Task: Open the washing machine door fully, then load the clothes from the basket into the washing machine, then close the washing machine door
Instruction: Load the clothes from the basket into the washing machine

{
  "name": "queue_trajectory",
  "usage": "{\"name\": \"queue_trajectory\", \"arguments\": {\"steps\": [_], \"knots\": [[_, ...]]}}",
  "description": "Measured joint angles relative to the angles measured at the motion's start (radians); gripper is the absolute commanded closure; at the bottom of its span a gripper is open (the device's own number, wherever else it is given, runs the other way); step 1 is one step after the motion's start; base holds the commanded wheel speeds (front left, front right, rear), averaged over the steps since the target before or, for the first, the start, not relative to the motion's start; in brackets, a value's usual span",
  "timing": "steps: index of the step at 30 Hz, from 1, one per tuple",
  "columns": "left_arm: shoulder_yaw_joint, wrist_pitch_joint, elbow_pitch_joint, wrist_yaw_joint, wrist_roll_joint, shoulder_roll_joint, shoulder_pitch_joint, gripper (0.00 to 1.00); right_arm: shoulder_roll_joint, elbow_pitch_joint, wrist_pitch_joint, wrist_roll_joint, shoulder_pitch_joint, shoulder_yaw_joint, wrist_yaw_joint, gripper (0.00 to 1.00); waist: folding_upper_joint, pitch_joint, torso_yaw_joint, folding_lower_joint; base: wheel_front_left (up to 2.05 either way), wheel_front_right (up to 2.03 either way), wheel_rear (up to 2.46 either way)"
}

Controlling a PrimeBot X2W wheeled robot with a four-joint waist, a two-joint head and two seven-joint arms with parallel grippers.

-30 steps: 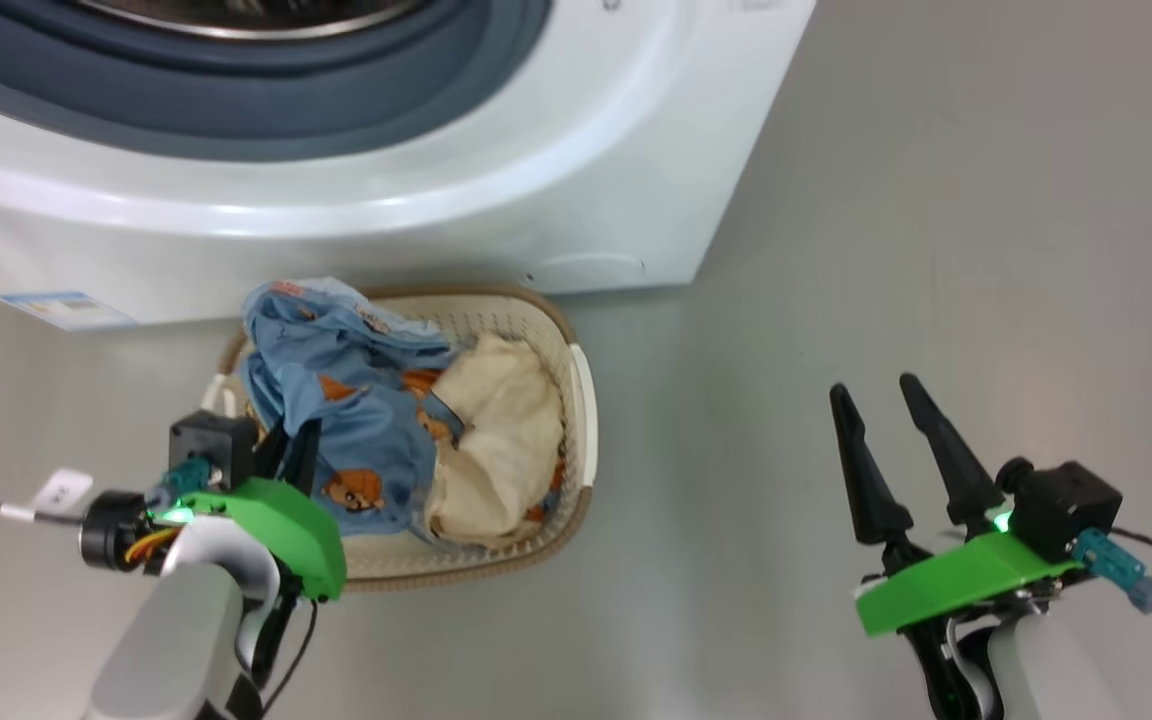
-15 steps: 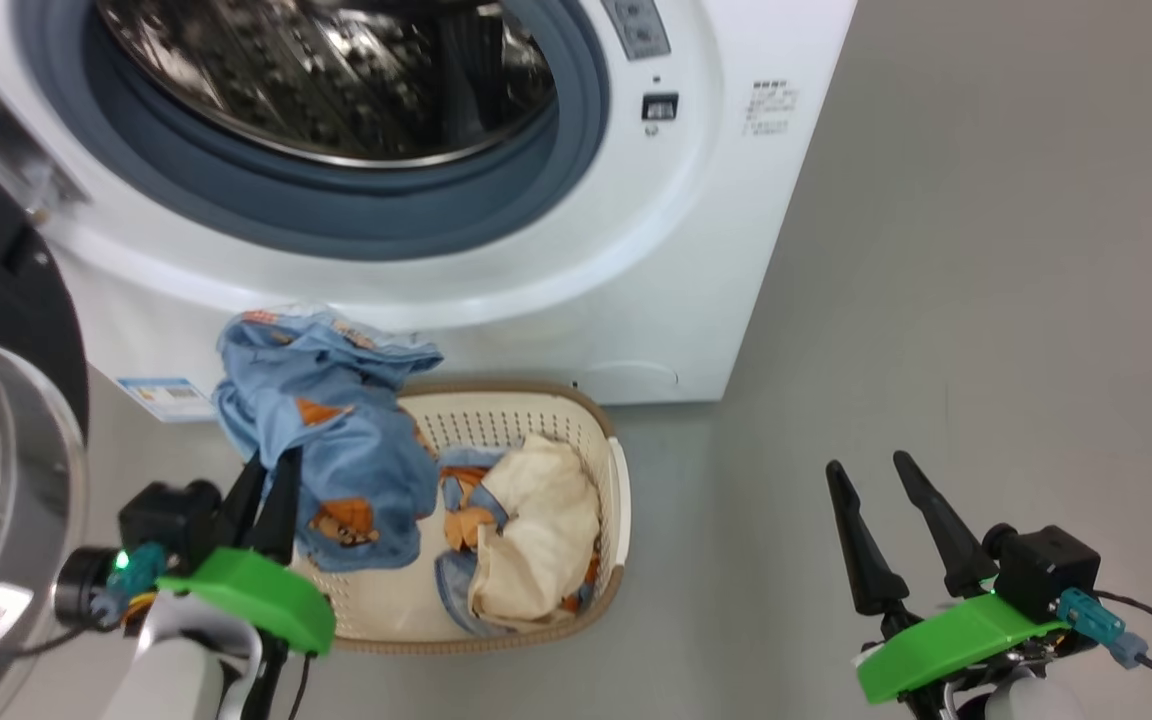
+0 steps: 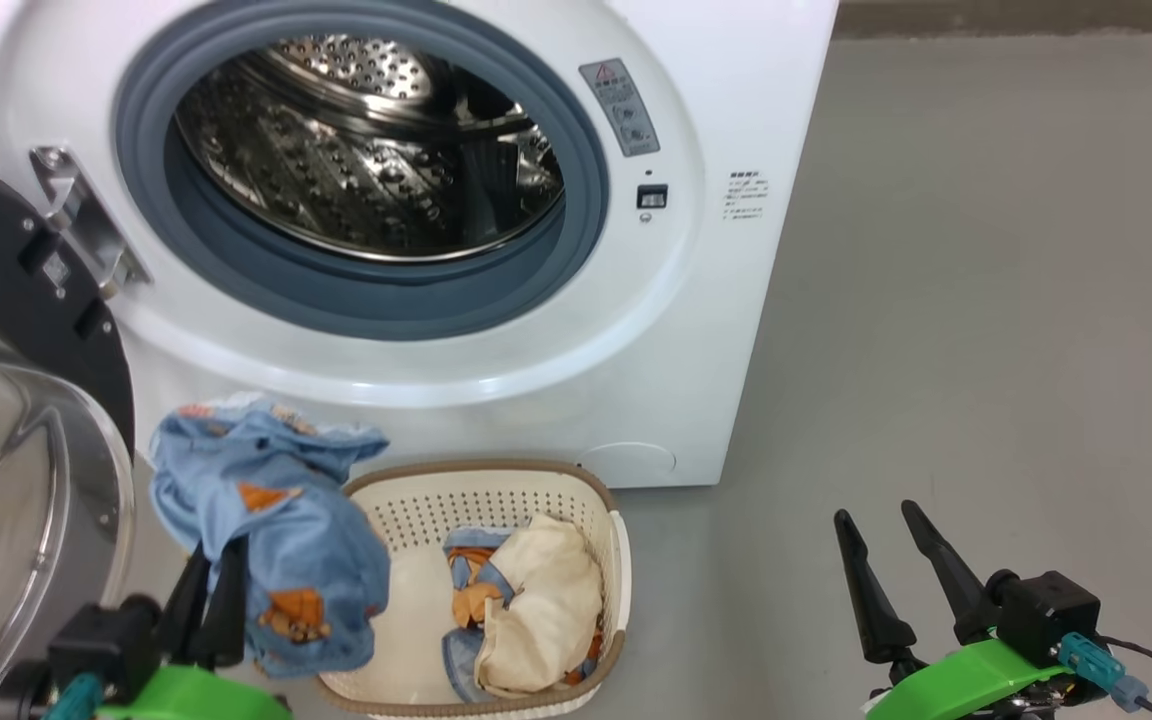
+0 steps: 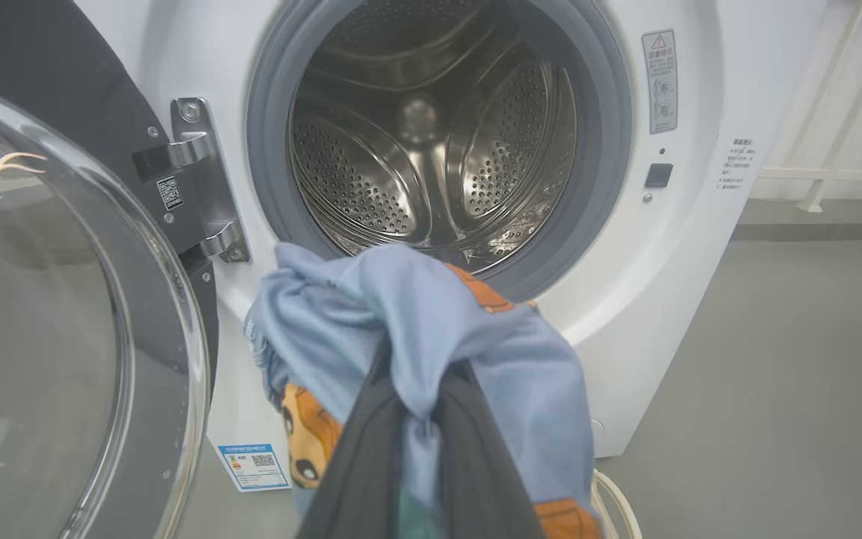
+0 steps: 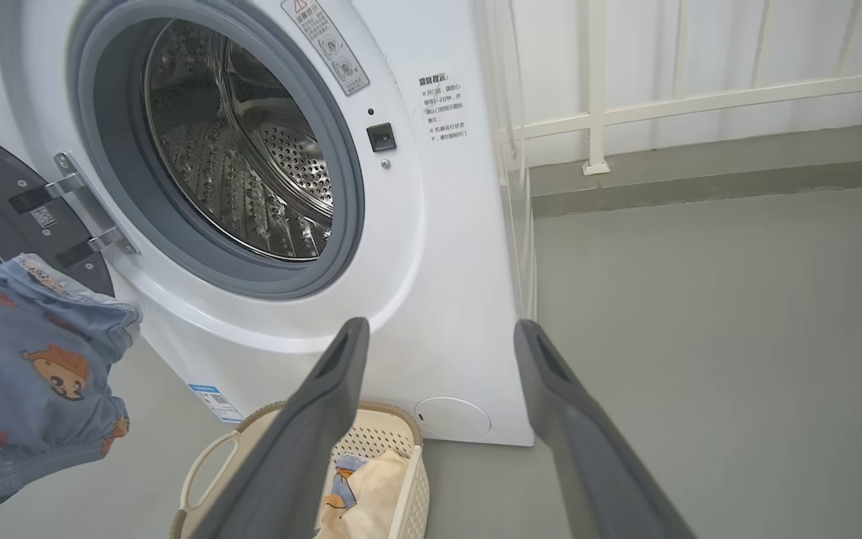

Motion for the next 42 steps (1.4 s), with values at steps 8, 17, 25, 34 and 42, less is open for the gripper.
{"name": "queue_trajectory", "arguments": {"steps": [8, 17, 25, 34, 42], "knots": [[0.041, 0.0, -0.049, -0.003, 0.0, -0.003, 0.098, 1.0, -0.002, -0.012, 0.0, -0.024, 0.004, -0.006, 0.0, 0.0, 0.0, -0.029, -0.028, 0.0001, 0.0, 0.0, 0.0], [0.08, 0.0, -0.088, -0.005, 0.011, -0.039, 0.15, 1.0, -0.005, -0.037, 0.0, -0.033, 0.011, -0.009, 0.0, 0.0, 0.0, -0.035, -0.047, 0.0, 0.0, 0.0, 0.0], [0.103, 0.0, -0.088, -0.019, 0.019, -0.056, 0.165, 1.0, -0.005, -0.044, 0.0, -0.033, 0.023, -0.013, 0.0, 0.0, 0.0, -0.028, -0.044, 0.0001, 0.0, 0.0, 0.0], [0.126, 0.0, -0.079, -0.045, 0.027, -0.077, 0.133, 1.0, -0.004, -0.048, 0.0, -0.033, 0.022, -0.015, 0.0, 0.0, 0.0, 0.022, -0.045, 0.0, 0.0, 0.0, 0.0], [0.129, 0.0, -0.05, -0.072, 0.028, -0.084, -0.008, 1.0, -0.003, -0.05, 0.0, -0.033, 0.001, -0.013, 0.0, 0.0, 0.0, 0.083, -0.052, 0.0, 0.0, 0.0, 0.0]]}}
